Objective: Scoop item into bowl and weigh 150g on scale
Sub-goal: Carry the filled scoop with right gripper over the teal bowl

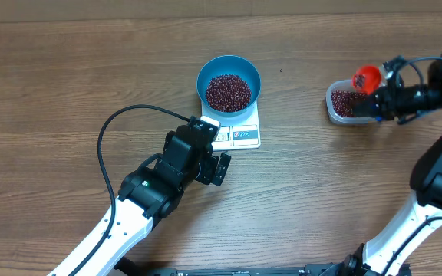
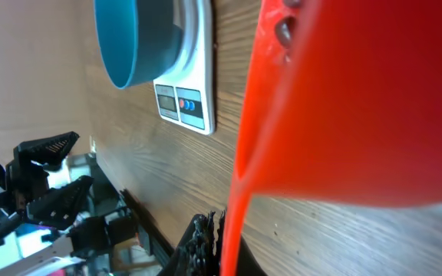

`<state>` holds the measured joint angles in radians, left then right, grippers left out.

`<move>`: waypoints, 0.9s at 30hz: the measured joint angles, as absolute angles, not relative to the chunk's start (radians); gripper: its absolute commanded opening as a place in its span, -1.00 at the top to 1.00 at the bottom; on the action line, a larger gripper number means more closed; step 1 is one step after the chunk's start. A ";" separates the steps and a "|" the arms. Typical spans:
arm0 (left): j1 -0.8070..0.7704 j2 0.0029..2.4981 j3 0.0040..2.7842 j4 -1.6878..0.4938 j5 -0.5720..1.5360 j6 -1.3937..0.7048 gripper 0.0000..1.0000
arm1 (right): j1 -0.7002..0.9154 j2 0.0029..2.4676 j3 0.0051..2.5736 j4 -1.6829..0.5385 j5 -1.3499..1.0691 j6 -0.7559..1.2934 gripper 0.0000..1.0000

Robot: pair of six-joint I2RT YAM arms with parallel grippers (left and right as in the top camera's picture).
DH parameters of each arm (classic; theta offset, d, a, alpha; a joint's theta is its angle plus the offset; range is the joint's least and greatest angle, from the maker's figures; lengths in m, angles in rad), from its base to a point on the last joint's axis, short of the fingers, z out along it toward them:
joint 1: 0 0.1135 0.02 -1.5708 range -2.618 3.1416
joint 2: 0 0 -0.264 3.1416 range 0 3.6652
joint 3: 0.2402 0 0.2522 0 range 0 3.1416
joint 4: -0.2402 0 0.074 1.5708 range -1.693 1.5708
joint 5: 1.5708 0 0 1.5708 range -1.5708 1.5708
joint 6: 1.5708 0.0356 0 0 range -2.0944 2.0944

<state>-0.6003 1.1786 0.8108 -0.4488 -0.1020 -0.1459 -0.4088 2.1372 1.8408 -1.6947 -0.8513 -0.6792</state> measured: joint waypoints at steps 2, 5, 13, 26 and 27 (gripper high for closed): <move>-0.600 1.179 0.811 -0.448 -0.102 -0.146 -0.99 | -0.369 2.137 1.871 -1.696 -0.850 -0.663 0.93; -0.600 1.179 0.811 -0.449 -0.102 -0.146 -0.99 | -0.285 2.137 1.930 -1.692 -0.839 -0.624 0.93; -0.600 1.179 0.811 -0.448 -0.102 -0.146 -0.99 | -0.015 2.137 2.066 -1.592 -0.669 -0.440 0.93; -0.600 1.179 0.811 -0.449 -0.102 -0.146 -0.99 | 0.322 2.137 2.070 -1.414 -0.268 -0.263 0.93; -0.600 1.179 0.811 -0.449 -0.102 -0.146 -0.99 | 0.340 2.137 2.070 -1.403 -0.229 -0.257 0.93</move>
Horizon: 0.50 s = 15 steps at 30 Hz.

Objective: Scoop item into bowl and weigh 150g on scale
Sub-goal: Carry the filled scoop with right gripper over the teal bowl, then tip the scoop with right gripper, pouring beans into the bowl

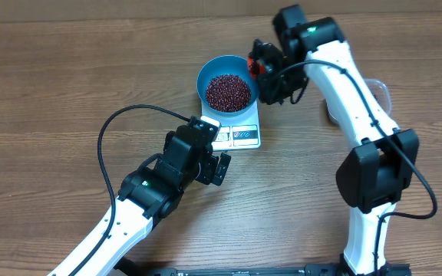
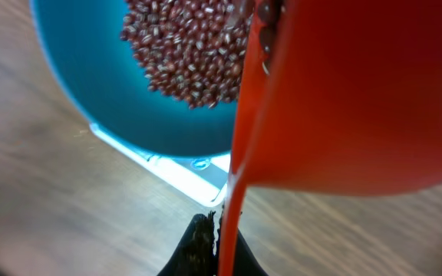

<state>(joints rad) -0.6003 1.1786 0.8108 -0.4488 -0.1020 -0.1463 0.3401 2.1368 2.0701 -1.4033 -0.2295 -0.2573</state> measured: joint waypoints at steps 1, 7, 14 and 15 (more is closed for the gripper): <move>-0.600 1.179 0.811 -0.449 -0.102 -0.146 -0.99 | 0.358 2.137 2.070 -1.394 -0.191 -0.252 0.93; -0.600 1.179 0.811 -0.448 -0.102 -0.146 -0.99 | 0.460 2.137 2.070 -1.350 0.064 -0.227 0.93; -0.600 1.179 0.811 -0.449 -0.102 -0.146 -0.99 | 0.537 2.137 2.070 -1.327 0.297 -0.202 0.93; -0.600 1.179 0.811 -0.449 -0.102 -0.146 -0.99 | 0.538 2.137 2.070 -1.327 0.310 -0.201 0.93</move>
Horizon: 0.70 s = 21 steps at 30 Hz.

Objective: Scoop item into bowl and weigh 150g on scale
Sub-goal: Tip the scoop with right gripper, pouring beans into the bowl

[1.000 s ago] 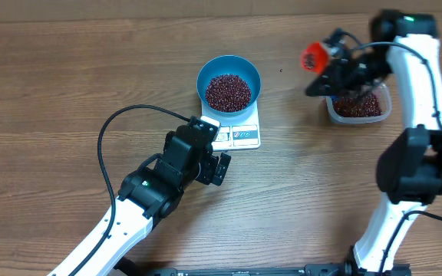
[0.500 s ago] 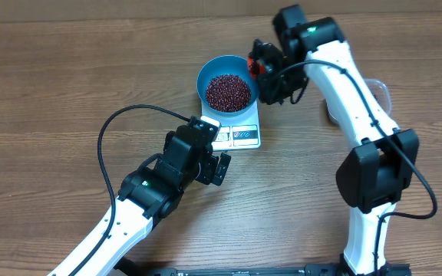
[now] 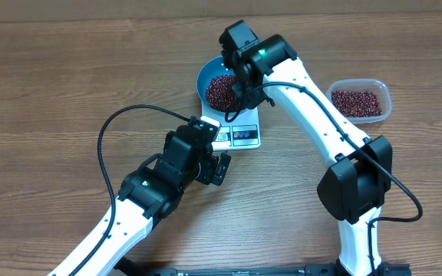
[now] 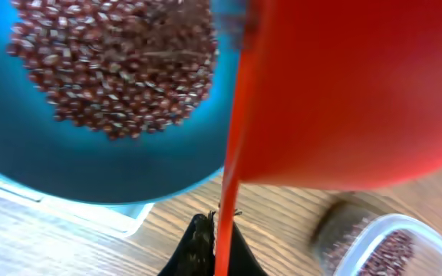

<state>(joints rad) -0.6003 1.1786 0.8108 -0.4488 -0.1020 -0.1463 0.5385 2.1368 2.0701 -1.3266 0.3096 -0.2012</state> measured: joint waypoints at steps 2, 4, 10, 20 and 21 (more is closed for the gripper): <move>-0.600 1.179 0.811 -0.449 -0.102 -0.146 -0.99 | 0.537 2.137 2.070 -1.326 0.337 -0.199 0.92; -0.600 1.179 0.811 -0.448 -0.102 -0.146 -0.99 | 0.537 2.137 2.070 -1.326 0.350 -0.197 0.93; -0.600 1.179 0.811 -0.449 -0.102 -0.146 -0.99 | 0.537 2.137 2.070 -1.326 0.352 -0.194 0.93; -0.600 1.179 0.811 -0.449 -0.102 -0.146 -0.99 | 0.483 2.136 2.070 -1.334 0.190 -0.195 0.93; -0.600 1.179 0.811 -0.449 -0.102 -0.146 -0.99 | 0.466 2.136 2.070 -1.339 0.154 -0.198 0.93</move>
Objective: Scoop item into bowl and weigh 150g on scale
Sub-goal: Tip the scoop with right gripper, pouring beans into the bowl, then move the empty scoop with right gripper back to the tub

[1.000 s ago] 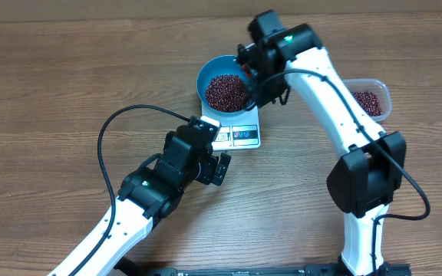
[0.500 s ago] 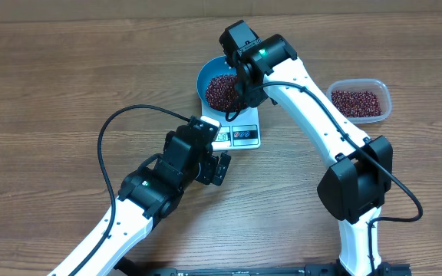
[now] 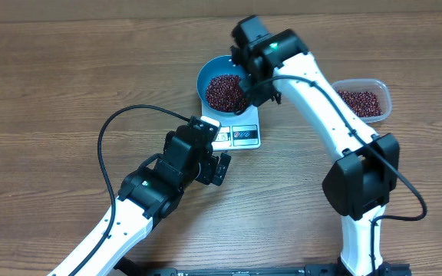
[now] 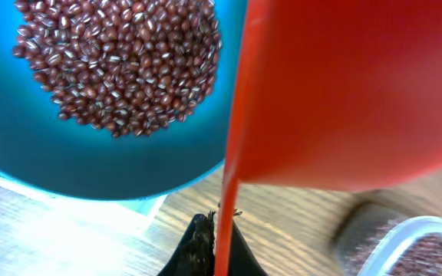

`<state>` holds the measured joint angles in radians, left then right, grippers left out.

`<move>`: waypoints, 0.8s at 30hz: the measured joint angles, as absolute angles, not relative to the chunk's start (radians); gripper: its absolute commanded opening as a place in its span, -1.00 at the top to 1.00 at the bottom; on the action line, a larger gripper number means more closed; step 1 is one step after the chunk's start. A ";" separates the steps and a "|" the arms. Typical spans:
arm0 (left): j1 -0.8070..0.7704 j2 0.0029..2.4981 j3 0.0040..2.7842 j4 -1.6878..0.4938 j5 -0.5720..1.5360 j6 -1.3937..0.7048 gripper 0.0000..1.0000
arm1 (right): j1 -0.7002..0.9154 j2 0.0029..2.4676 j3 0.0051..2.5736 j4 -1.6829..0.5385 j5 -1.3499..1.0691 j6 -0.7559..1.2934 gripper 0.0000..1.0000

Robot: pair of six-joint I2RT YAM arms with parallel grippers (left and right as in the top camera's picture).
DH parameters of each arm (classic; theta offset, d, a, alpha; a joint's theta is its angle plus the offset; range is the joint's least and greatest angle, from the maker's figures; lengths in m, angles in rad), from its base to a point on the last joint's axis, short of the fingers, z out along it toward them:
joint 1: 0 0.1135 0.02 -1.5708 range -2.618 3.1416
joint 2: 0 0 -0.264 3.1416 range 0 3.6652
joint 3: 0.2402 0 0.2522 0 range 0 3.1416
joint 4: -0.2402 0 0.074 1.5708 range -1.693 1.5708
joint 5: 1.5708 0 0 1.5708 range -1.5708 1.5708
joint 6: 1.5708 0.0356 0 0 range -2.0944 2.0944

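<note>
A blue bowl heaped with red beans stands on the white scale. My right gripper is shut on the thin handle of the red scoop. It holds the scoop over the bowl's right rim, and only the underside shows, so its contents are hidden. In the overhead view the right gripper covers the scoop. My left gripper rests by the scale's front left corner, its fingers apart and holding nothing.
A clear plastic tub of red beans sits to the right of the scale, and its corner shows as the tub in the right wrist view. The left arm's black cable loops over the table on the left.
The right gripper with the scoop has shifted a little right, from over the bowl's middle to its right rim. The wrist view is now sharp. The left arm is unchanged.
The right gripper held the scoop at the bean tub on the far right, beans at its lip. Then it was beside the bowl's right rim, beans still at the lip. Then it was over the bowl's middle, and now over the right rim with no beans showing.
</note>
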<state>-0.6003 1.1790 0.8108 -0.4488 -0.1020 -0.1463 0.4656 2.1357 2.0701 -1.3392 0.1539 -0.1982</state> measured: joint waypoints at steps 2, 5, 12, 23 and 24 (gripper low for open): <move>-0.600 1.179 0.811 -0.449 -0.102 -0.146 -0.99 | 0.429 2.131 2.070 -1.349 0.087 -0.204 0.93; -0.600 1.179 0.811 -0.449 -0.102 -0.146 -0.99 | 0.368 2.109 2.070 -1.369 -0.003 -0.210 0.93; -0.600 1.179 0.811 -0.449 -0.102 -0.146 -0.99 | 0.168 1.968 2.070 -1.486 -0.168 -0.210 0.93; -0.600 1.179 0.811 -0.449 -0.102 -0.146 -0.99 | -0.197 1.877 2.078 -1.662 -0.274 -0.210 0.92; -0.600 1.179 0.811 -0.448 -0.102 -0.146 -0.99 | -0.221 1.877 2.078 -1.665 -0.278 -0.210 0.93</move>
